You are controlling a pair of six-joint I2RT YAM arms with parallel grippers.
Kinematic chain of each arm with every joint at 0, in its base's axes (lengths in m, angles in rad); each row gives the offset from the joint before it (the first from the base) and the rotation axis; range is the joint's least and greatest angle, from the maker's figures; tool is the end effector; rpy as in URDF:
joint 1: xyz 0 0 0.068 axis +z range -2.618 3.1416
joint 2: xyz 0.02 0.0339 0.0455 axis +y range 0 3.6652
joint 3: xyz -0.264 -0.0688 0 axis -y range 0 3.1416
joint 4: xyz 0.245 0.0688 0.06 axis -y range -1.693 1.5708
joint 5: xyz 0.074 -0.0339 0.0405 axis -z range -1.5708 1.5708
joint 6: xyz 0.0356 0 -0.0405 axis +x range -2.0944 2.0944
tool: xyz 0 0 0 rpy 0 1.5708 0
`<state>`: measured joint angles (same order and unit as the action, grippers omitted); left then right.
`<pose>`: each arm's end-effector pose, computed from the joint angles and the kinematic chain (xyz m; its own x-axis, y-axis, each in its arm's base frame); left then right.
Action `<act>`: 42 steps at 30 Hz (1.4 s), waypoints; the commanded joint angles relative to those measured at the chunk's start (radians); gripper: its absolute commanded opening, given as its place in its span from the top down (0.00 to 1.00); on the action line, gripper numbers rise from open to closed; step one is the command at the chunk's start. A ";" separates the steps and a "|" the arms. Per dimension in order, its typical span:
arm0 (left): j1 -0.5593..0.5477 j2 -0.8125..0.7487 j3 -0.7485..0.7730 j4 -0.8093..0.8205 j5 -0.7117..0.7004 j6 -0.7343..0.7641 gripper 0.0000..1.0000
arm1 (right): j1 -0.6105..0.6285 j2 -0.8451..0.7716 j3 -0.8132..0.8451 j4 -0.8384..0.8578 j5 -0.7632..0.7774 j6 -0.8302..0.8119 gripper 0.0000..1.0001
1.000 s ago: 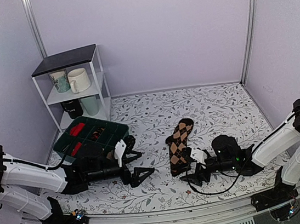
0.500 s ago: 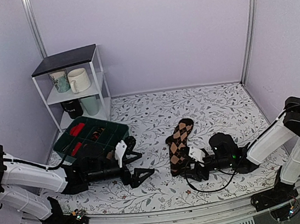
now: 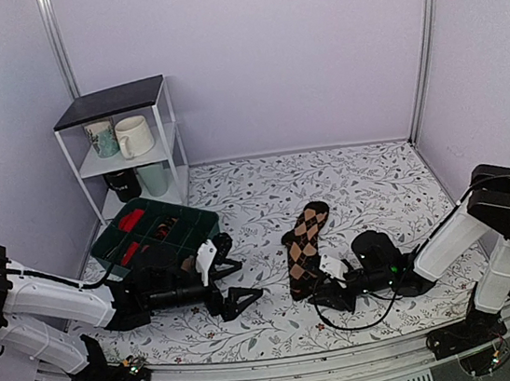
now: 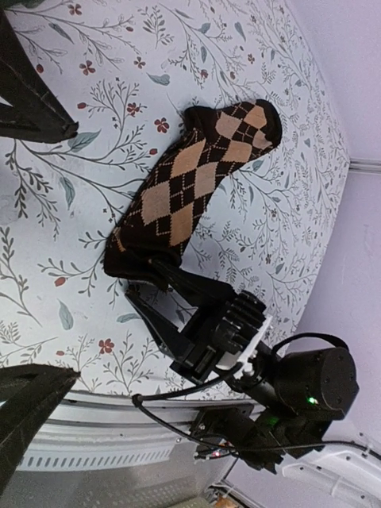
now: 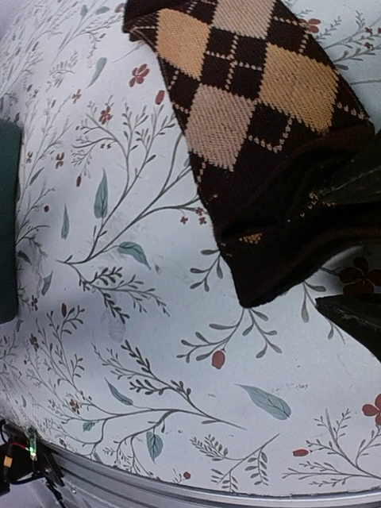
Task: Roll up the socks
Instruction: Move to the center of the board.
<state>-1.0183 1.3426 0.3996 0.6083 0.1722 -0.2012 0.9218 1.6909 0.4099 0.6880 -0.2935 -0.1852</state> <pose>0.1290 -0.2209 0.1718 -0.3535 0.1982 -0.9142 0.8705 0.4275 -0.2439 0.1542 0.2203 0.0976 -0.1649 -0.5090 -0.8449 -0.9543 0.2988 0.0062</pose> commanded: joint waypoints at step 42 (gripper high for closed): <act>-0.197 0.331 0.093 0.136 0.125 0.264 0.33 | 0.017 0.085 0.146 -0.406 -0.382 0.732 1.00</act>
<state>-1.1995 1.6218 0.4652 0.7433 0.2939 0.0376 0.9470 1.7393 0.5613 0.3573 -0.6682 0.4717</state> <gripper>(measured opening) 0.678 0.013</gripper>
